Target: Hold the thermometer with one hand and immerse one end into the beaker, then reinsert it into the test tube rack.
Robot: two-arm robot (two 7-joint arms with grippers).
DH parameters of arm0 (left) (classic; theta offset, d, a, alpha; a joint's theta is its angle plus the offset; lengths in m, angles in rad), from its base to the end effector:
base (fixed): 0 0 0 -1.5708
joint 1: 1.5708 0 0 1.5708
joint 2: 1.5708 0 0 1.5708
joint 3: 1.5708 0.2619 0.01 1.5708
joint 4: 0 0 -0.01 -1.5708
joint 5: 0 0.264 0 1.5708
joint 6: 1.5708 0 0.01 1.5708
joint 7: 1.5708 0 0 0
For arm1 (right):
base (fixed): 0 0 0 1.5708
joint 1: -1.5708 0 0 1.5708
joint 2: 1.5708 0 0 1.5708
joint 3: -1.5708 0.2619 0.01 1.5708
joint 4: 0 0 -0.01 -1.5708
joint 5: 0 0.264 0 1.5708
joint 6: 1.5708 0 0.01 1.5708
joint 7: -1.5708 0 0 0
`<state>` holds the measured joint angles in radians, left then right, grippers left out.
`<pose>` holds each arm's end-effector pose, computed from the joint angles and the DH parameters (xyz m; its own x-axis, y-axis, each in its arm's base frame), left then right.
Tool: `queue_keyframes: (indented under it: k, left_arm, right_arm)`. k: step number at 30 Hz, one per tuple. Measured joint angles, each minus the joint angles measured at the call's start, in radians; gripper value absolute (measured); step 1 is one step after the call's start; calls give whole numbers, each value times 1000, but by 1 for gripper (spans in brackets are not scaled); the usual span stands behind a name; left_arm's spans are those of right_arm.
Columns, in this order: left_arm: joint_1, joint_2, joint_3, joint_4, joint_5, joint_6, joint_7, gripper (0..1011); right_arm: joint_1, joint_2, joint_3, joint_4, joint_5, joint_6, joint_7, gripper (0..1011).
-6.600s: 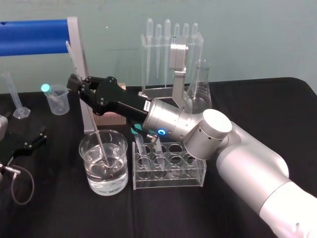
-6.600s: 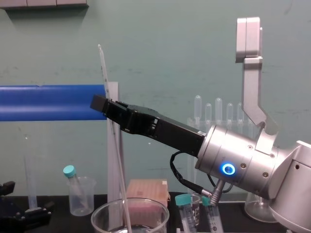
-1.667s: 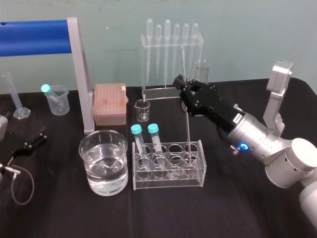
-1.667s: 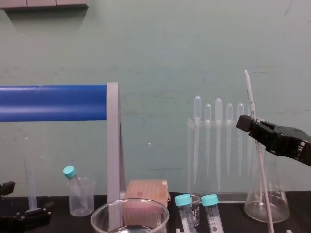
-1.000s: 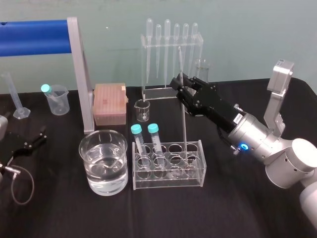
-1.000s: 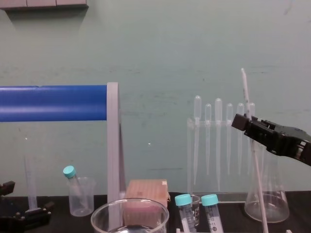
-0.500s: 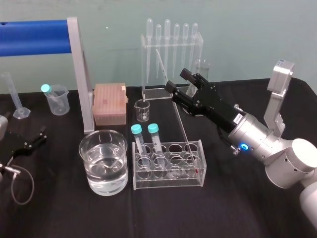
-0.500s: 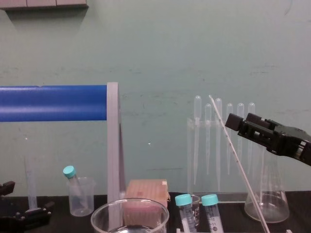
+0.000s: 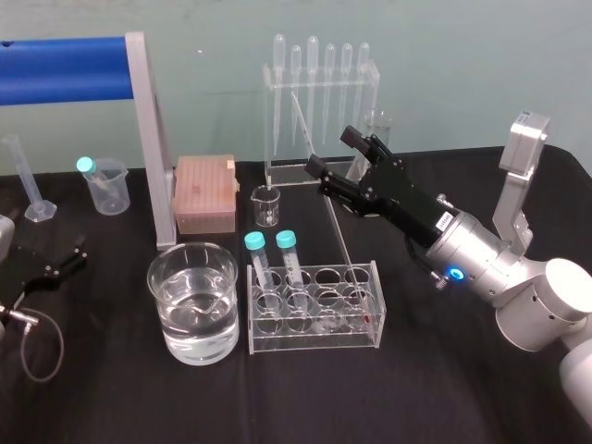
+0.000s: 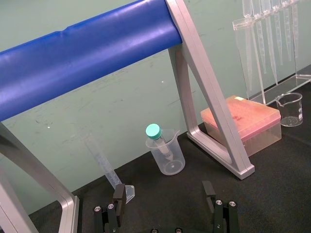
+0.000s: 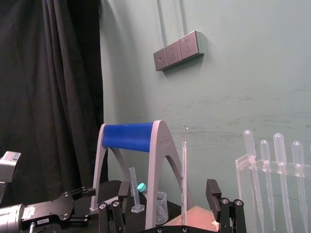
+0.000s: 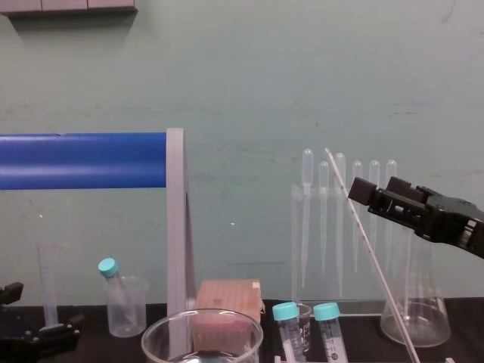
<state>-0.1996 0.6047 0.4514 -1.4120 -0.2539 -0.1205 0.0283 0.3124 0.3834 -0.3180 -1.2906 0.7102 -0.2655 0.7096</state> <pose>0.3112 0.0785 -0.2710 0.2922 0.8803 0.3738 -0.9553 0.2873 0.0702 0.3532 -0.0522 -0.2551 0.7518 -0.6552 -0.0739 0.6422 0.7022 0.3073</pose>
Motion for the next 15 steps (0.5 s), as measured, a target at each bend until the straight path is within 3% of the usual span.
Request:
queue_keyframes:
  k: [4, 7, 8, 9, 12, 15]
  left_arm:
    - [0, 0, 0, 0, 0, 0, 0, 1008]
    - [0, 0, 0, 0, 0, 0, 0, 1008]
    - [0, 0, 0, 0, 0, 0, 0, 1008]
    - [0, 0, 0, 0, 0, 0, 0, 1008]
    - [0, 0, 0, 0, 0, 0, 0, 1008]
    - [0, 0, 0, 0, 0, 0, 0, 1008]
  right_arm:
    - [-4, 3, 1, -13, -11, 1, -20, 1002]
    - [-30, 18, 15, -71, -64, 5, -109, 1002]
    - [-51, 27, 29, -112, -109, 12, -181, 1002]
    - [-51, 27, 29, -112, -109, 12, -181, 1002]
    - [-113, 46, 70, -202, -213, 50, -353, 1002]
    - [-155, 52, 103, -240, -262, 79, -444, 1002]
